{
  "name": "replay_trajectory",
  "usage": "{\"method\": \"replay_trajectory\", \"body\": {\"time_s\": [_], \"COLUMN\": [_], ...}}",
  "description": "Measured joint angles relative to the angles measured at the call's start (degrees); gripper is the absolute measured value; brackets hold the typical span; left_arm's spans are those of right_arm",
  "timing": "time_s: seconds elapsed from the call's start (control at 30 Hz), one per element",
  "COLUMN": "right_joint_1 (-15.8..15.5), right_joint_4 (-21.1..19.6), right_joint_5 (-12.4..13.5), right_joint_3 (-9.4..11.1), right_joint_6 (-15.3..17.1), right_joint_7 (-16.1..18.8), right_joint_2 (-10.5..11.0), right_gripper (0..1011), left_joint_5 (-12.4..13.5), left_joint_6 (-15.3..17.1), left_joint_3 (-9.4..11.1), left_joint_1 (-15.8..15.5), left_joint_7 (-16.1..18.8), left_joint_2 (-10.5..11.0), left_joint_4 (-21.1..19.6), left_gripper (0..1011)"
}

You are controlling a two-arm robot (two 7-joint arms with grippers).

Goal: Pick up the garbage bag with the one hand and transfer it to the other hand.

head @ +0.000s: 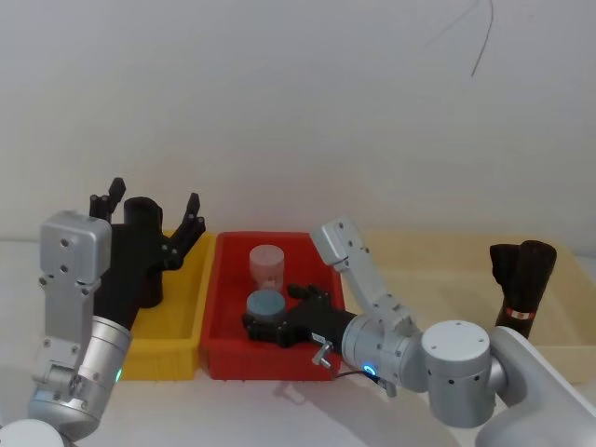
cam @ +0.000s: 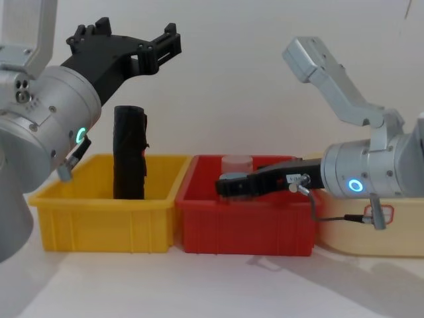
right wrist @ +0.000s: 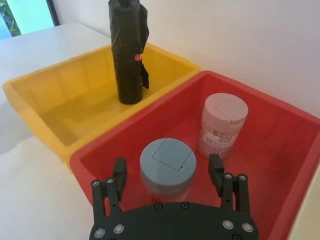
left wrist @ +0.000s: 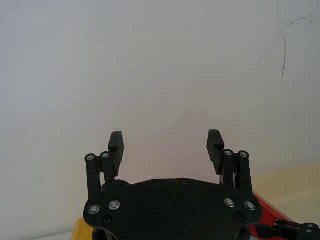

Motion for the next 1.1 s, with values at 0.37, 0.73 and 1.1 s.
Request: {"method": "replay_trajectory", "body": {"time_s": [0.37,0.73,1.1], "right_joint_1": [0.75,1.1,1.18], "right_joint_4": [1.85,2.67,0.94], "right_joint_5": [0.14,-0.26,-0.45], "right_joint_3": [-0.29,-0.13,0.77], "right_joint_6": [0.4,0.29,-0.57], "right_joint_7": [-0.23,-0.65,-1.33], "right_joint_2": [-0.55,-1.03,-0.99], "right_gripper": [916,646,646], "left_joint_5": [0.0,0.0,-0.01], "left_joint_6": [0.0,0.0,0.0], "left_joint_3": [0.0,0.0,0.0], "left_joint_1": [0.0,0.0,0.0], "left_joint_7": [0.0,0.0,0.0], "left_joint_2": [0.0,0.0,0.0], "left_joint_4": [0.0,0.0,0.0], "left_gripper": [1001,1001,1001]}}
